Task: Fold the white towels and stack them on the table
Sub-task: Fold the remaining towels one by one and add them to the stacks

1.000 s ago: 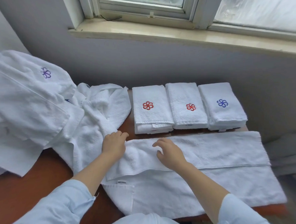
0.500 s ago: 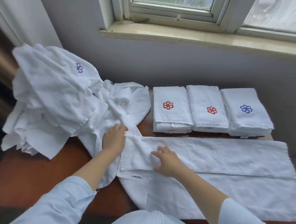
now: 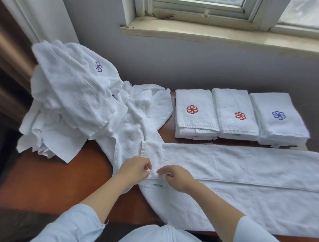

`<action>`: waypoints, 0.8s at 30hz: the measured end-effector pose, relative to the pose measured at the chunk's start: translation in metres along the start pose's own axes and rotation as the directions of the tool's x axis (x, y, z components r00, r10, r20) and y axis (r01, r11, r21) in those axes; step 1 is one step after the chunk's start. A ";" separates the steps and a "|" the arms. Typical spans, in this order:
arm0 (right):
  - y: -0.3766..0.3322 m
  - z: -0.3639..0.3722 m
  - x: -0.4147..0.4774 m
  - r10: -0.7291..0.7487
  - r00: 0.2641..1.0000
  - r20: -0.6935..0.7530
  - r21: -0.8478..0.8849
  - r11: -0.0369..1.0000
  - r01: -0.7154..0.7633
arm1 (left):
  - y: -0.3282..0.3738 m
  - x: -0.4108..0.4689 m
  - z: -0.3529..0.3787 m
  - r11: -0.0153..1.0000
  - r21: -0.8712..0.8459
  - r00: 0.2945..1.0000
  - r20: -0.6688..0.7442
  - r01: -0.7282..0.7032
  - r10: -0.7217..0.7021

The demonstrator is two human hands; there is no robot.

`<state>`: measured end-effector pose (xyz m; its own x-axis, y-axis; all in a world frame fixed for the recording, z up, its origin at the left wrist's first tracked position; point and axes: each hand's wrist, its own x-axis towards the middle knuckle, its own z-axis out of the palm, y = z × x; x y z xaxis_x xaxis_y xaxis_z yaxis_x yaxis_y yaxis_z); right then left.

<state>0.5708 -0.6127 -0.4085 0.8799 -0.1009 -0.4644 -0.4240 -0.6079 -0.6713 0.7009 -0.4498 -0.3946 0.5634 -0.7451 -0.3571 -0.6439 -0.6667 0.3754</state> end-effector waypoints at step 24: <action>0.053 0.045 -0.116 -0.013 1.000 0.016 -0.195 0.981 0.016 | 0.045 -0.084 0.058 0.998 -0.050 0.996 0.081 -0.039 0.043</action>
<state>0.4372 -0.5977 -0.4161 0.8819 -0.0801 -0.4647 -0.3596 -0.7517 -0.5529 0.5946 -0.4166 -0.3976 0.4913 -0.7691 -0.4088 -0.6387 -0.6373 0.4313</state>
